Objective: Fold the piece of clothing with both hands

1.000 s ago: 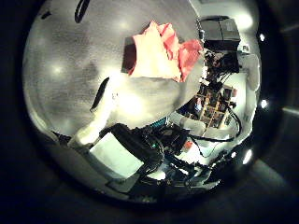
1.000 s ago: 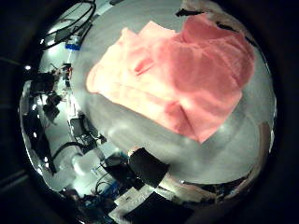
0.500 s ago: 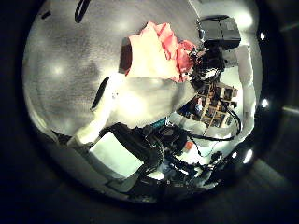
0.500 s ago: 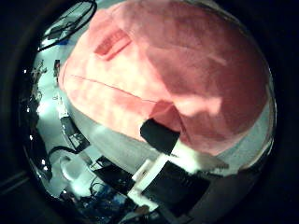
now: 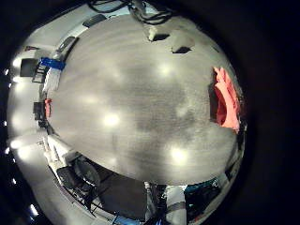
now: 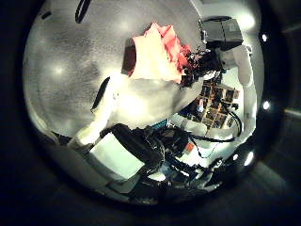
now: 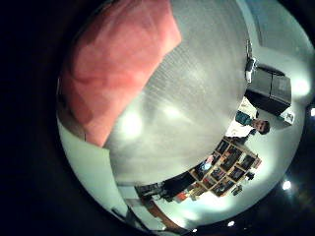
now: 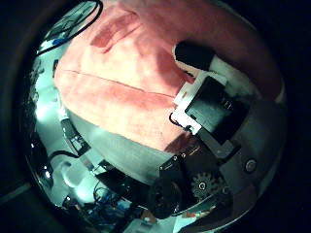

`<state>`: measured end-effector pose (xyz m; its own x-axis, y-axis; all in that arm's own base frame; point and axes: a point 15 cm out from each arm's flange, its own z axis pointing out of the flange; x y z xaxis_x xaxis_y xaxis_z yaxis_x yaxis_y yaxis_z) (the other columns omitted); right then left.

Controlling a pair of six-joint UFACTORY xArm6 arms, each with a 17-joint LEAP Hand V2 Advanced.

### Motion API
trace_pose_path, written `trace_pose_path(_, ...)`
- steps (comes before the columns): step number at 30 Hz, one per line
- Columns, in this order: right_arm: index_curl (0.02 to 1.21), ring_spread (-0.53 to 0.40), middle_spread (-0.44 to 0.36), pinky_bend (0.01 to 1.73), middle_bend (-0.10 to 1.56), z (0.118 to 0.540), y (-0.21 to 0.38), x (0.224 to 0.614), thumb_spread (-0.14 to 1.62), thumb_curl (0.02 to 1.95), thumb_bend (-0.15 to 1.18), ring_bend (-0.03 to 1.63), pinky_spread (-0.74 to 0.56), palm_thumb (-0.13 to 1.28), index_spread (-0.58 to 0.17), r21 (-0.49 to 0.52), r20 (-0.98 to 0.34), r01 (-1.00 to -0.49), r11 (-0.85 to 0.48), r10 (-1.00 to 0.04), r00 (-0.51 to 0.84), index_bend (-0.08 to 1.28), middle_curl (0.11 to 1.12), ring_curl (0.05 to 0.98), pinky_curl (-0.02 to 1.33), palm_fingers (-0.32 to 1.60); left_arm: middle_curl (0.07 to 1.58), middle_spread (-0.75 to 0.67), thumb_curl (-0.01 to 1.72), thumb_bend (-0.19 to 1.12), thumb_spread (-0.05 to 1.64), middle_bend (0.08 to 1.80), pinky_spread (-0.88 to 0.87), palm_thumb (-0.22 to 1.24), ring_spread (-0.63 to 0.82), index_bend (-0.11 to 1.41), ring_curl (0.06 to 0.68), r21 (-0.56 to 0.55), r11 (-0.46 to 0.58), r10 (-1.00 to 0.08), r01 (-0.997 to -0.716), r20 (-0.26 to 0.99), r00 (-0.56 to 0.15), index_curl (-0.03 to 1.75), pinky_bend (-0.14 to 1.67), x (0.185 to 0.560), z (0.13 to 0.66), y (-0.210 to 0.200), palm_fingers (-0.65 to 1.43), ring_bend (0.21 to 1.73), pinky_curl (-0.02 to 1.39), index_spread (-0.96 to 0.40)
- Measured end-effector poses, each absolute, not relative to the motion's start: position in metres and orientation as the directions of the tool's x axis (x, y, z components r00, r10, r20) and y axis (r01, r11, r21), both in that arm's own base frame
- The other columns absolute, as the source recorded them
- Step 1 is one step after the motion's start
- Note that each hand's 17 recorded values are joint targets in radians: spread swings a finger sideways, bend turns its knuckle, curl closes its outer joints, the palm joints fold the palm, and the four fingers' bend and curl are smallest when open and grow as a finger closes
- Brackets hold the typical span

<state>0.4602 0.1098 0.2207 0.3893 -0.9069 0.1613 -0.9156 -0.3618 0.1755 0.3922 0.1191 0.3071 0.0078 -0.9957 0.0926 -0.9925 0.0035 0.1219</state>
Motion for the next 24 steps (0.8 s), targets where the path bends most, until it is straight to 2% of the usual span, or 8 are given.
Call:
trace_pose_path(4, 0.95, -0.281, -0.222, 0.99, 1.14, 0.247, 0.113, 0.463, 1.07, 0.6, 0.12, 1.25, -0.41, 1.0, -0.415, 0.114, 0.162, -0.914, -0.39, -0.9, 0.404, 0.86, 0.85, 0.689, 0.73, 1.08, 0.31, 0.26, 0.38, -0.02, 1.15, 0.18, 0.34, 0.58, 0.39, 0.18, 0.198, 0.124, 0.002, -0.995, -0.992, 0.096, 0.01, 0.39, 0.35, 0.393, 0.306, 0.118, 0.17, 0.61, 0.35, 0.0)
trace_pose_path(12, 1.04, -0.266, -0.21, 1.05, 1.19, 0.288, 0.133, 0.458, 1.09, 0.67, 0.11, 1.29, -0.39, 1.04, -0.402, 0.031, 0.163, -0.897, -0.441, -0.883, 0.44, 0.91, 0.92, 0.752, 0.8, 1.02, 0.31, 0.26, 0.38, -0.02, 1.15, 0.18, 0.34, 0.58, 0.39, 0.18, 0.199, 0.119, -0.001, -0.995, -0.993, 0.097, 0.013, 0.39, 0.34, 0.393, 0.309, 0.119, 0.17, 0.61, 0.35, 0.0)
trace_pose_path(18, 1.08, -0.262, -0.192, 1.08, 1.21, 0.322, 0.175, 0.446, 1.1, 0.72, 0.09, 1.3, -0.37, 1.06, -0.397, -0.044, 0.168, -0.852, -0.522, -0.844, 0.509, 0.91, 0.94, 0.781, 0.82, 1.01, 0.31, 0.26, 0.38, -0.02, 1.15, 0.18, 0.34, 0.58, 0.39, 0.18, 0.199, 0.112, -0.006, -0.995, -0.994, 0.095, 0.017, 0.4, 0.34, 0.392, 0.313, 0.121, 0.17, 0.61, 0.35, 0.0)
trace_pose_path(24, 1.11, -0.259, -0.179, 1.1, 1.22, 0.363, 0.24, 0.437, 1.11, 0.77, 0.08, 1.3, -0.36, 1.07, -0.388, -0.133, 0.172, -0.773, -0.62, -0.783, 0.598, 0.9, 0.95, 0.802, 0.84, 1.01, 0.31, 0.25, 0.38, -0.02, 1.15, 0.18, 0.34, 0.58, 0.39, 0.18, 0.199, 0.109, -0.029, -0.995, -0.994, 0.091, 0.039, 0.4, 0.34, 0.391, 0.317, 0.126, 0.17, 0.61, 0.35, 0.0)
